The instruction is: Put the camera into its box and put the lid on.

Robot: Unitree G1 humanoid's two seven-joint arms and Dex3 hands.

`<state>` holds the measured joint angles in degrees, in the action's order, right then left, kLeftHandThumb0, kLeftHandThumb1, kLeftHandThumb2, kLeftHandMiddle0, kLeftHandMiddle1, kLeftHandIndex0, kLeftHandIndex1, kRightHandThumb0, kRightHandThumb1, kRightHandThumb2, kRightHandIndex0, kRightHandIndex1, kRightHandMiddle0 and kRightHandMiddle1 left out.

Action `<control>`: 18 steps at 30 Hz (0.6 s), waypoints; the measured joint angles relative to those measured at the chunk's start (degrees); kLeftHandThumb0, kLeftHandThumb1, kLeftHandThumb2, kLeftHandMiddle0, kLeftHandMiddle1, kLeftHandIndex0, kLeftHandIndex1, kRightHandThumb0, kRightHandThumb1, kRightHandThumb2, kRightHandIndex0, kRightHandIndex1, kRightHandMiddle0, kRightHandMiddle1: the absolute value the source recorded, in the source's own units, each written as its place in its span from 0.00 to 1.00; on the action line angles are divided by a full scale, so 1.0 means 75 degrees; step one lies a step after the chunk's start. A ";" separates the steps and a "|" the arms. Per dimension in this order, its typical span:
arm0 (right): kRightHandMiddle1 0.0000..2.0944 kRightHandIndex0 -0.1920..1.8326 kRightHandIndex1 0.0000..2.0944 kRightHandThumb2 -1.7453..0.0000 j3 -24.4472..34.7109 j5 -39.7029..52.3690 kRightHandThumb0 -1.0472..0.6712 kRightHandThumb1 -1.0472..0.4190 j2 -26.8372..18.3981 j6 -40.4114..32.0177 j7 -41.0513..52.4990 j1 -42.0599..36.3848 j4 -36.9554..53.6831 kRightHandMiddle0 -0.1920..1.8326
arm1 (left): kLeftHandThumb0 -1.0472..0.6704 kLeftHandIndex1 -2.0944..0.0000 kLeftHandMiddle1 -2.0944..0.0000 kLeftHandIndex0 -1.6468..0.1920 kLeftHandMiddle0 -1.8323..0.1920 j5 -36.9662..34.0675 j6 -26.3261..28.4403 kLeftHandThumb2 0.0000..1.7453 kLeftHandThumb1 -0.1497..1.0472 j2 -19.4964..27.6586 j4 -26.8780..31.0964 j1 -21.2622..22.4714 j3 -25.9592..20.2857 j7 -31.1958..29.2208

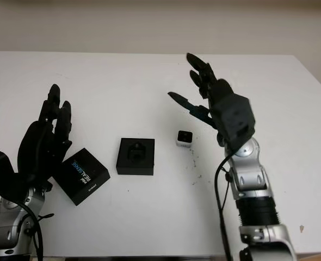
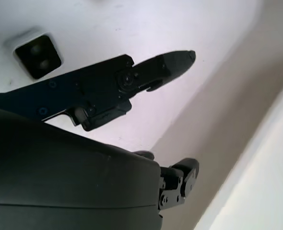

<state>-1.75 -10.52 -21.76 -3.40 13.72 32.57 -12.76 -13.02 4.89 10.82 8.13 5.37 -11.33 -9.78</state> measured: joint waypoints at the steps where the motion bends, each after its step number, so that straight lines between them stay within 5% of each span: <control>1: 0.11 0.25 0.07 0.97 -0.0086 -0.0143 0.30 0.16 -0.0174 0.0007 0.0151 0.0117 -0.0135 0.21 | 0.20 1.00 1.00 1.00 1.00 0.0004 0.0004 0.34 1.00 -0.0001 0.0004 -0.0001 0.0002 0.0014; 7: 0.08 0.24 0.06 0.97 -0.0494 -0.0814 0.32 0.17 -0.0804 0.0693 0.0489 0.0626 -0.0976 0.23 | 0.20 1.00 1.00 1.00 1.00 0.0068 0.0015 0.34 1.00 -0.0003 0.0015 -0.0004 0.0067 0.0041; 18: 0.05 0.21 0.03 0.97 -0.1111 -0.1843 0.25 0.14 -0.1025 0.0896 0.0341 0.0225 -0.1198 0.25 | 0.20 1.00 1.00 1.00 1.00 0.0074 0.0023 0.34 1.00 -0.0046 0.0014 -0.0051 0.0116 0.0077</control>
<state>-10.08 -24.34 -29.44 3.33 16.27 34.26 -21.74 -12.47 5.06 10.48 8.24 4.99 -10.46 -9.20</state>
